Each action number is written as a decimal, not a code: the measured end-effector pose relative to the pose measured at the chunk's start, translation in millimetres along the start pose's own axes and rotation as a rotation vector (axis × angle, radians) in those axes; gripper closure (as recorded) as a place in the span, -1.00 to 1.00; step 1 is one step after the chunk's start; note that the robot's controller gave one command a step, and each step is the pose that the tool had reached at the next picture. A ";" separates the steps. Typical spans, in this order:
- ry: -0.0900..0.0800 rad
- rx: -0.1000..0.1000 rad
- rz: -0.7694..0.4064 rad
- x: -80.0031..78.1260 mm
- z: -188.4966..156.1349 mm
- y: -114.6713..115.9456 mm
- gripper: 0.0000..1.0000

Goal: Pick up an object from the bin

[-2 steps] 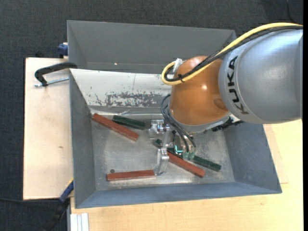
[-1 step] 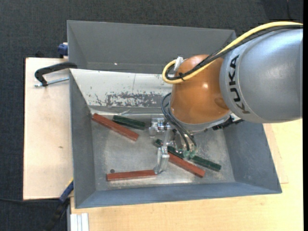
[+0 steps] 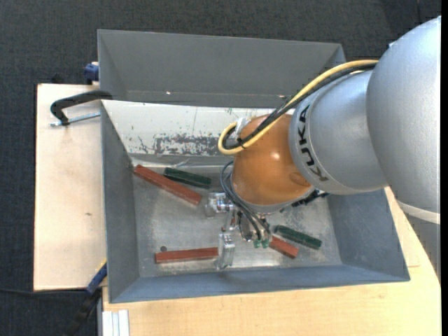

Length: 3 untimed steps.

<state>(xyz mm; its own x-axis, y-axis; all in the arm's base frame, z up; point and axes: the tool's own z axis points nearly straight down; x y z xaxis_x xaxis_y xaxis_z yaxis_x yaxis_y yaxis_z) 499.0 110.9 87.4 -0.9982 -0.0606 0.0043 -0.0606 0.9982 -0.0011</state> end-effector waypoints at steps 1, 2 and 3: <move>-0.008 -0.005 0.002 -7.2 3.5 23.5 -1.00; -0.004 -0.001 -0.307 4.9 17.0 29.9 1.00; -0.004 -0.002 -0.307 4.9 17.0 29.8 1.00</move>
Offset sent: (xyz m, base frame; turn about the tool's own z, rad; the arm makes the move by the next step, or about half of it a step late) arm -0.0071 0.0287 -0.0174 -0.3080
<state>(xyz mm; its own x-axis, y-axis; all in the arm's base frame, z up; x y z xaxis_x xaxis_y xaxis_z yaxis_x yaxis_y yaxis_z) 492.2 140.3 70.4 -0.9333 -0.3592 0.0004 -0.3592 0.9333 0.0012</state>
